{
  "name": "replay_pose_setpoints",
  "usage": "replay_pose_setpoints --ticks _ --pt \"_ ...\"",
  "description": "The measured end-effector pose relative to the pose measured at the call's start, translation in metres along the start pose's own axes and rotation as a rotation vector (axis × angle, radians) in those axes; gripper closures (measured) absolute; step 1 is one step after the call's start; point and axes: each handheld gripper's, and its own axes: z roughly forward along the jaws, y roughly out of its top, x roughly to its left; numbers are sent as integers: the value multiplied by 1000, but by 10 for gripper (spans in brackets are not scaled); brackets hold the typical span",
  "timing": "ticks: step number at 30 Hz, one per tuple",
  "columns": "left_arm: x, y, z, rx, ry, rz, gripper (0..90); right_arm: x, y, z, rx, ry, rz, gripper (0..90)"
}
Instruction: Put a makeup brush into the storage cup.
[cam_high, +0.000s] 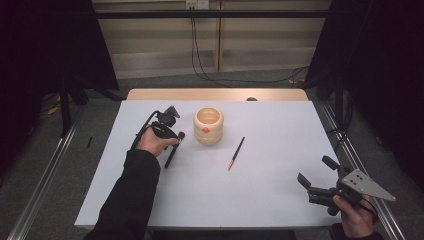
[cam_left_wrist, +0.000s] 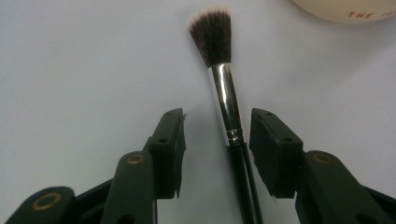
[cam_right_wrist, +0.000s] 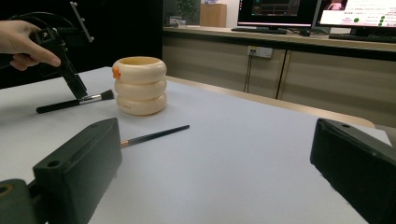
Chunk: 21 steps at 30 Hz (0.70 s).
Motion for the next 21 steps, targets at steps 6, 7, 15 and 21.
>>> replay_pose_setpoints --ticks 6,7,15,21 --pt "-1 1 4 -1 0 -3 620 0 0 0 -1 2 1 17" --pt "0 1 4 8 0 10 621 0 0 0 -1 1 2 17" --pt "-1 3 9 22 -1 -5 668 0 0 0 -1 2 -2 17" --pt "-3 4 13 28 23 -7 714 0 0 0 -2 7 -3 17"
